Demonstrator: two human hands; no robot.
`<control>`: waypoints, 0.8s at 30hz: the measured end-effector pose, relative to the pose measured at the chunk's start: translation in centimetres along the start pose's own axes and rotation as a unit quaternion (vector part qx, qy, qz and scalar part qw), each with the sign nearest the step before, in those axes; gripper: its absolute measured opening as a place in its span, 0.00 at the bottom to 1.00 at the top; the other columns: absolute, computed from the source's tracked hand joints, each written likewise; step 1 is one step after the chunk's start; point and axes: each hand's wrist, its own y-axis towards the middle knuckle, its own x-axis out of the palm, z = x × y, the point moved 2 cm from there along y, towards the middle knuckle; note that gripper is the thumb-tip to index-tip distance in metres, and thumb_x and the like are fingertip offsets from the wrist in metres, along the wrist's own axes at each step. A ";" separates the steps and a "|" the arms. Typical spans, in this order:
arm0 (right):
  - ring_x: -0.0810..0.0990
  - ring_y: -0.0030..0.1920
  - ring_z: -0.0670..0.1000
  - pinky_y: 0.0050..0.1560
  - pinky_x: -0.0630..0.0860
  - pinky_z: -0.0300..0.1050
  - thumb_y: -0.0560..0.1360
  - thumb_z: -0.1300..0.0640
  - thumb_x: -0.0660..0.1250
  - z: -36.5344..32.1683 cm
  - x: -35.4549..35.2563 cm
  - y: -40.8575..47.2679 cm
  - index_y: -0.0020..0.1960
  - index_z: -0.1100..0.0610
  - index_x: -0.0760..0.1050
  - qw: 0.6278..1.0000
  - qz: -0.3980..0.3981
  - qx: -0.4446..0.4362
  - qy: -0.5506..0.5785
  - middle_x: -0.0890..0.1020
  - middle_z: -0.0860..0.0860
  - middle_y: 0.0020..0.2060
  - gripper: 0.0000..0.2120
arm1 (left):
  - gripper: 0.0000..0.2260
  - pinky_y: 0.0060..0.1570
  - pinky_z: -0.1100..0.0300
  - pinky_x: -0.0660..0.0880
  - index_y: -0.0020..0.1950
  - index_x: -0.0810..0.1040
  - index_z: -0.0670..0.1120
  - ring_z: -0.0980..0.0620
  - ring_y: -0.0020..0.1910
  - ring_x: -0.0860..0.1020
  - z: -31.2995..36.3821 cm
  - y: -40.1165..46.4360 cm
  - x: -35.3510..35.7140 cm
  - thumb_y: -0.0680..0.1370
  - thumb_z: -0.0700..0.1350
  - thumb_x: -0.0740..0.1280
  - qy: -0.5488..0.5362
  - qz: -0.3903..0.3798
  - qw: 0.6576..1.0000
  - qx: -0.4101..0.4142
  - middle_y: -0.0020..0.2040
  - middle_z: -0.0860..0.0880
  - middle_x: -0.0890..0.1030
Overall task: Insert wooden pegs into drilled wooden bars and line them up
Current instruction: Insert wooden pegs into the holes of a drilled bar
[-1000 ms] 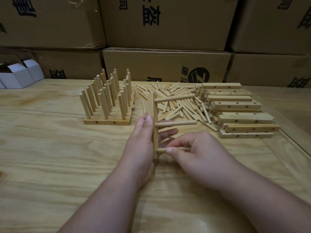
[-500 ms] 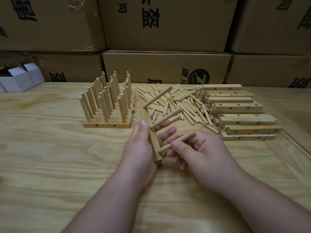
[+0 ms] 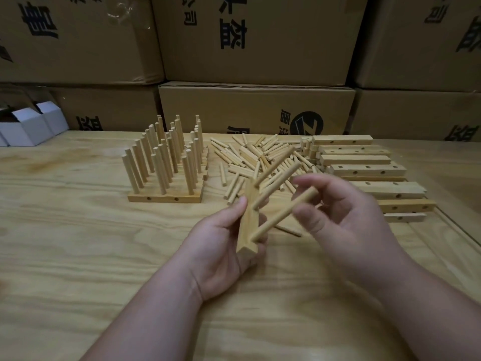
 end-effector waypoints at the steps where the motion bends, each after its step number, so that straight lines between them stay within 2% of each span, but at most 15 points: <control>1: 0.81 0.48 0.48 0.46 0.81 0.43 0.64 0.28 0.71 0.1 -0.5 0.2 0.58 0.41 0.79 1.000 0.011 0.003 0.006 0.82 0.44 0.49 0.28 | 0.17 0.24 0.62 0.72 0.58 0.84 0.39 0.52 0.31 0.73 0.0 -0.1 0.0 0.79 0.50 0.64 0.001 -0.014 1.000 -0.020 0.40 0.45 0.75; 2: 0.81 0.48 0.47 0.45 0.80 0.41 0.64 0.25 0.69 0.2 -0.8 0.4 0.58 0.40 0.78 1.000 0.015 0.003 0.010 0.82 0.44 0.49 0.29 | 0.17 0.23 0.63 0.71 0.56 0.84 0.39 0.53 0.31 0.72 -0.1 -0.2 0.0 0.80 0.49 0.63 0.003 -0.025 0.999 -0.040 0.38 0.46 0.75; 4: 0.80 0.48 0.44 0.47 0.78 0.38 0.68 0.26 0.65 0.5 -1.1 0.5 0.59 0.42 0.79 1.000 0.018 0.003 0.009 0.82 0.43 0.49 0.28 | 0.17 0.21 0.65 0.68 0.60 0.81 0.37 0.54 0.29 0.71 -0.3 -0.3 0.0 0.80 0.48 0.63 0.003 -0.044 0.996 -0.074 0.37 0.46 0.75; 5: 0.80 0.50 0.43 0.49 0.77 0.38 0.73 0.30 0.65 0.7 -1.1 0.5 0.59 0.43 0.80 1.000 0.021 0.004 0.003 0.82 0.41 0.49 0.22 | 0.19 0.21 0.66 0.67 0.64 0.79 0.36 0.54 0.29 0.72 -0.3 -0.4 -0.1 0.79 0.47 0.63 -0.002 -0.055 0.995 -0.087 0.38 0.46 0.75; 7: 0.79 0.53 0.43 0.53 0.75 0.39 0.80 0.46 0.65 1.5 -1.1 0.7 0.58 0.44 0.80 0.999 0.034 0.010 -0.024 0.80 0.39 0.52 0.09 | 0.21 0.20 0.67 0.64 0.65 0.76 0.35 0.55 0.29 0.72 -0.2 -0.6 -0.2 0.77 0.45 0.66 -0.015 -0.080 0.991 -0.107 0.39 0.46 0.75; 9: 0.79 0.53 0.43 0.51 0.75 0.40 0.80 0.58 0.66 2.3 -1.2 0.8 0.57 0.44 0.80 0.997 0.039 0.034 -0.060 0.80 0.38 0.53 0.12 | 0.16 0.20 0.67 0.65 0.60 0.78 0.36 0.55 0.29 0.72 0.0 -0.8 -0.3 0.75 0.41 0.69 -0.034 -0.115 0.985 -0.126 0.40 0.45 0.74; 10: 0.79 0.52 0.42 0.49 0.76 0.38 0.79 0.60 0.67 2.5 -1.2 0.8 0.58 0.42 0.80 0.995 0.031 0.045 -0.079 0.80 0.37 0.52 0.14 | 0.11 0.20 0.67 0.66 0.57 0.80 0.36 0.54 0.29 0.72 0.0 -0.9 -0.3 0.77 0.39 0.69 -0.048 -0.133 0.981 -0.134 0.41 0.44 0.74; 11: 0.80 0.51 0.42 0.48 0.77 0.36 0.79 0.59 0.67 2.6 -1.3 0.8 0.59 0.39 0.79 0.993 0.015 0.059 -0.097 0.80 0.36 0.51 0.16 | 0.08 0.20 0.66 0.67 0.52 0.82 0.36 0.54 0.29 0.72 0.0 -1.1 -0.2 0.78 0.39 0.68 -0.057 -0.151 0.977 -0.140 0.42 0.44 0.74; 13: 0.80 0.52 0.38 0.50 0.78 0.36 0.78 0.57 0.68 2.7 -1.2 0.7 0.60 0.37 0.79 0.989 -0.040 0.081 -0.121 0.81 0.34 0.50 0.17 | 0.11 0.21 0.67 0.68 0.48 0.84 0.36 0.54 0.30 0.72 0.1 -1.3 -0.3 0.77 0.43 0.68 -0.061 -0.180 0.971 -0.147 0.42 0.44 0.74; 15: 0.79 0.54 0.36 0.55 0.77 0.37 0.78 0.57 0.70 2.8 -1.1 0.6 0.59 0.38 0.80 0.984 -0.081 0.081 -0.138 0.82 0.32 0.52 0.15 | 0.09 0.22 0.67 0.67 0.49 0.83 0.35 0.54 0.29 0.72 0.2 -1.3 -0.4 0.76 0.41 0.70 -0.081 -0.199 0.964 -0.158 0.42 0.44 0.73; 18: 0.80 0.55 0.39 0.57 0.76 0.40 0.77 0.58 0.70 2.6 -1.0 0.7 0.57 0.39 0.81 0.982 -0.102 0.074 -0.142 0.82 0.34 0.53 0.15 | 0.08 0.21 0.66 0.66 0.50 0.81 0.33 0.53 0.27 0.71 0.3 -1.3 -0.6 0.74 0.37 0.71 -0.104 -0.188 0.961 -0.174 0.41 0.43 0.73; 21: 0.81 0.53 0.41 0.58 0.76 0.44 0.76 0.58 0.72 2.7 -1.0 0.7 0.55 0.40 0.83 0.983 -0.094 0.096 -0.123 0.84 0.38 0.51 0.14 | 0.12 0.19 0.67 0.65 0.47 0.81 0.34 0.53 0.25 0.70 0.2 -0.9 -0.9 0.74 0.43 0.67 -0.109 -0.155 0.967 -0.171 0.40 0.42 0.76; 22: 0.82 0.52 0.41 0.56 0.77 0.42 0.75 0.57 0.73 2.7 -1.0 0.7 0.54 0.41 0.84 0.985 -0.078 0.105 -0.109 0.85 0.38 0.49 0.13 | 0.15 0.18 0.67 0.65 0.47 0.81 0.34 0.54 0.24 0.69 0.1 -0.7 -0.9 0.74 0.46 0.65 -0.107 -0.143 0.971 -0.161 0.39 0.42 0.77; 24: 0.82 0.49 0.37 0.48 0.77 0.32 0.74 0.57 0.74 2.5 -1.1 0.9 0.49 0.39 0.83 0.990 -0.032 0.108 -0.085 0.85 0.36 0.46 0.12 | 0.18 0.18 0.68 0.64 0.47 0.84 0.35 0.56 0.24 0.67 0.0 -0.4 -0.7 0.75 0.48 0.61 -0.086 -0.105 0.982 -0.128 0.39 0.43 0.78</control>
